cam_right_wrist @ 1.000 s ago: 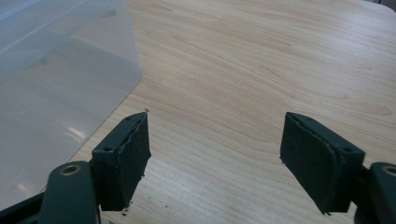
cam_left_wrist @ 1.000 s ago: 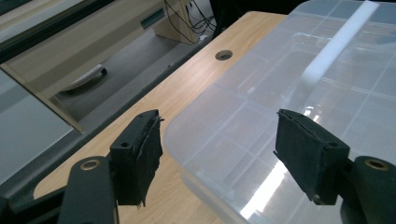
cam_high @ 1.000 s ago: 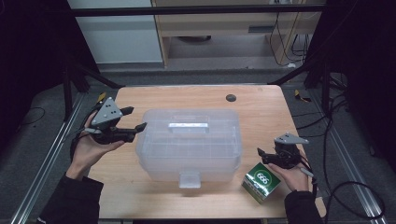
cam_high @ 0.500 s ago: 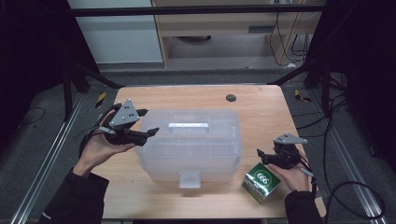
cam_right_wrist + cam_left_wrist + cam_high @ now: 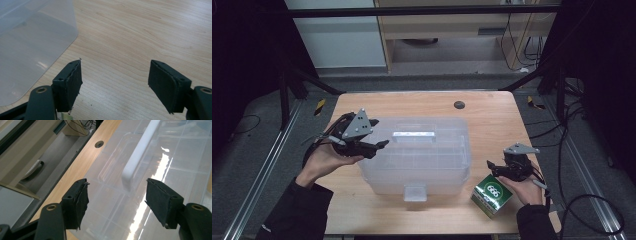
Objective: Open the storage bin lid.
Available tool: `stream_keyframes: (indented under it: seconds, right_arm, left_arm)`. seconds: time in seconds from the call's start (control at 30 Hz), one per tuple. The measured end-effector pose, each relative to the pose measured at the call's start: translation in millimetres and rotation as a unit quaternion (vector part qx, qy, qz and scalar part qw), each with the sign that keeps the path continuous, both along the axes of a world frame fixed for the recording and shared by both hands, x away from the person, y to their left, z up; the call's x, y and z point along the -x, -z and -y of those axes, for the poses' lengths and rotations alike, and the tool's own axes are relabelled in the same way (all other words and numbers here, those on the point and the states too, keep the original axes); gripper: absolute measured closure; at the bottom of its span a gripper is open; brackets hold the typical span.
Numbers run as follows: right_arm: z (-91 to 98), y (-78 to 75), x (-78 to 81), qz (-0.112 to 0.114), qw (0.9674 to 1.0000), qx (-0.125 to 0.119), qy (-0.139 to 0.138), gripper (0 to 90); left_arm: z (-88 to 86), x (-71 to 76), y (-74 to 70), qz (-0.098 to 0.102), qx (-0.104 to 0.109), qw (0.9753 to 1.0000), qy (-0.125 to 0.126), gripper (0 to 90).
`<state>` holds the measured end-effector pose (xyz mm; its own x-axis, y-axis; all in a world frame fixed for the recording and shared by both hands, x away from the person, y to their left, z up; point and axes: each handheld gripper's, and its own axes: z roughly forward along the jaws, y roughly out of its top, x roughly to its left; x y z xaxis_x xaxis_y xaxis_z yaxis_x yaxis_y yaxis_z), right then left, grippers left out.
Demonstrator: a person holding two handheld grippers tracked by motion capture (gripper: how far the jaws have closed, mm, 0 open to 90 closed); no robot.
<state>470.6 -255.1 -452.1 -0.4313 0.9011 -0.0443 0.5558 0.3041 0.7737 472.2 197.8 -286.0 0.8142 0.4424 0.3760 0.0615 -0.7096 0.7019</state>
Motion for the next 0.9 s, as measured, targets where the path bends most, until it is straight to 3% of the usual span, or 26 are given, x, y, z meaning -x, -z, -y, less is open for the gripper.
stream_keyframes:
  seconds: [0.27, 0.9]
  right_arm:
    - [0.0, -0.5, 0.3, -0.007, 1.0000, -0.002, 0.003, 27.4]
    - [0.0, -0.1, -0.2, -0.008, 1.0000, 0.003, -0.003, 28.0]
  left_arm:
    - [7.9, -2.0, 0.4, -0.001, -0.014, 0.9999, 0.005, 35.5]
    - [36.5, -9.4, 7.5, 0.010, -0.082, 0.9963, 0.022, 43.1]
